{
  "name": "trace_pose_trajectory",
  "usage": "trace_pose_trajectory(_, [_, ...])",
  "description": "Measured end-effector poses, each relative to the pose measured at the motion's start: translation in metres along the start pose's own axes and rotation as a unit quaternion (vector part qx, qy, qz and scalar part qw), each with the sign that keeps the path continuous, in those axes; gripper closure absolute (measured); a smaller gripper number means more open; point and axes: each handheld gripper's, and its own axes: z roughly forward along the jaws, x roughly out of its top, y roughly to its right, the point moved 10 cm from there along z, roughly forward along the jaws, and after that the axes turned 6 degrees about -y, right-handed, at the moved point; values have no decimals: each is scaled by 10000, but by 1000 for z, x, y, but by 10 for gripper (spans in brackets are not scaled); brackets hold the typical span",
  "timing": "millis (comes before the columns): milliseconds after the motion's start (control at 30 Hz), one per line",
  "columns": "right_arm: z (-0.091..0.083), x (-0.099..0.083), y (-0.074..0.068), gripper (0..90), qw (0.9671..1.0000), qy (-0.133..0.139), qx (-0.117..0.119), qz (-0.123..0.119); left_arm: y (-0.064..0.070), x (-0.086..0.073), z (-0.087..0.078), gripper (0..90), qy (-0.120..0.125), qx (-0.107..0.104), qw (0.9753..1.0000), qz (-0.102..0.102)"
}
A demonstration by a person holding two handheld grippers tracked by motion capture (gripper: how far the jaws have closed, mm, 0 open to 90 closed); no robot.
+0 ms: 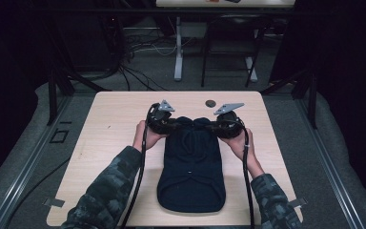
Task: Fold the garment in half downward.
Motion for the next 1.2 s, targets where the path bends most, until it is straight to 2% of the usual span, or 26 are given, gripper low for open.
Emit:
trace_pose_trajectory(167, [-8, 6, -3, 744, 9997, 145, -127, -123, 0, 6, -6, 690, 117, 53, 9999, -18])
trace_pose_trajectory(433, [-15, 8, -3, 741, 9996, 120, -122, -208, 2, 10, -12, 691, 131, 123, 9998, 31])
trace_pose_trajectory(533, [-16, 10, -4, 741, 9995, 181, -109, -216, 2, 13, -13, 691, 164, 213, 9996, 76])
trace_pose_trajectory(800, [-19, 9, -5, 741, 9992, 109, -187, -324, 4, 16, -20, 692, 134, 231, 9993, 244])
trace_pose_trajectory(967, [-23, 10, -4, 732, 9993, 149, -165, -312, 6, 20, -25, 700, 244, 249, 9990, 292])
trace_pose_trajectory(1033, [-23, 10, -4, 724, 9994, 130, -143, -292, 8, 22, -27, 700, 276, 250, 9987, 357])
trace_pose_trajectory(1067, [-24, 9, -3, 719, 9995, 89, -128, -286, 10, 23, -29, 700, 304, 240, 9982, 468])
trace_pose_trajectory(1100, [-24, 9, -3, 719, 9995, 89, -128, -286, 10, 23, -29, 701, 304, 240, 9982, 468])
trace_pose_trajectory(1200, [-23, 5, -3, 692, 9998, -13, -34, -211, 14, 25, -31, 704, 360, 158, 9973, 627])
